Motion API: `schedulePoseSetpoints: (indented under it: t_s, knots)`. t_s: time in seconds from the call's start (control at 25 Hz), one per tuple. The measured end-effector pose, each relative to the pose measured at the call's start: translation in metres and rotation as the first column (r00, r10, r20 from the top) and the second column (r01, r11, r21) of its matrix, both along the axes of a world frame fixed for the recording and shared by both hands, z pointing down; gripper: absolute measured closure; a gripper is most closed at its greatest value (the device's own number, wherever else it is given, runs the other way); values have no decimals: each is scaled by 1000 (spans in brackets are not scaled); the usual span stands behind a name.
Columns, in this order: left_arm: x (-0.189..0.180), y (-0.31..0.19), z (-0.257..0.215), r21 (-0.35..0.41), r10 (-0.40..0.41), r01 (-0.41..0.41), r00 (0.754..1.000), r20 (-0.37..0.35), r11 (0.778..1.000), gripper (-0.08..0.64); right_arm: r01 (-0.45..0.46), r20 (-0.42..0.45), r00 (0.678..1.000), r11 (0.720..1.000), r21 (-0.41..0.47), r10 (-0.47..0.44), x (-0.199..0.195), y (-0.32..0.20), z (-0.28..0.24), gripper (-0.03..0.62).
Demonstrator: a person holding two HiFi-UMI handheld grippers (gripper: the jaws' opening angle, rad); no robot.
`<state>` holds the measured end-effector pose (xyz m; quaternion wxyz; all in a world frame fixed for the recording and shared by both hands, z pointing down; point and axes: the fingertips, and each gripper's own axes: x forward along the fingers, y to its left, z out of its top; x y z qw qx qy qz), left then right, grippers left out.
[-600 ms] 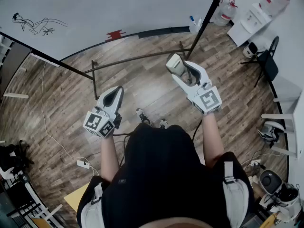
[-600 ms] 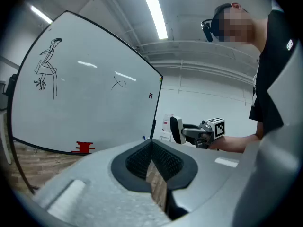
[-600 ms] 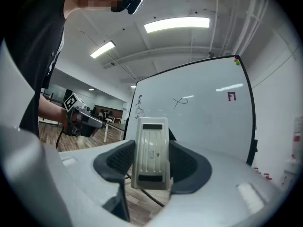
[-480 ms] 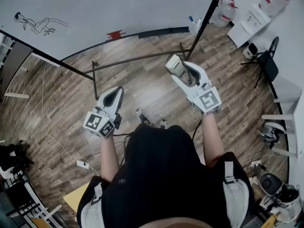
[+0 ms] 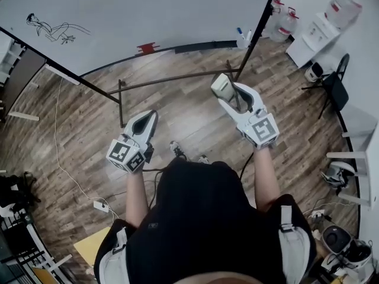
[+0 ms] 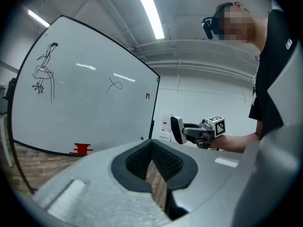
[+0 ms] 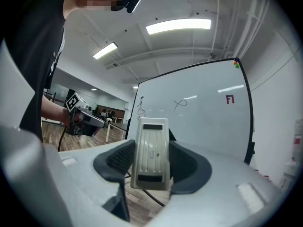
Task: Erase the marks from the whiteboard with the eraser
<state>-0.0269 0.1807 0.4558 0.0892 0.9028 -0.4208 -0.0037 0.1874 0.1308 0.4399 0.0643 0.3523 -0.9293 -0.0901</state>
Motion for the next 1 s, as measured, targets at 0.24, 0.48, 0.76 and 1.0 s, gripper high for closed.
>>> schedulePoseSetpoints:
  t_s: [0.24,0.48,0.76,1.0]
  knots:
    - [5,-7,-4,14,-10,10,1000,15,1000,549,-1,-2,1000,1000,0,1,8,-12,1,360]
    - [3,-17,-1,9,-12,12,1000,21,1000,549,-51,-17,999,998,25,51,11,-35,-5,362]
    - [-14,-55,-4,20,-7,6,1000,7,1000,549,-96,-40,994,992,79,100,0,-76,-22,362]
    - [-31,-103,-2,20,1,-1,1000,-7,1000,549,-123,-46,990,984,130,130,-13,-123,-41,362]
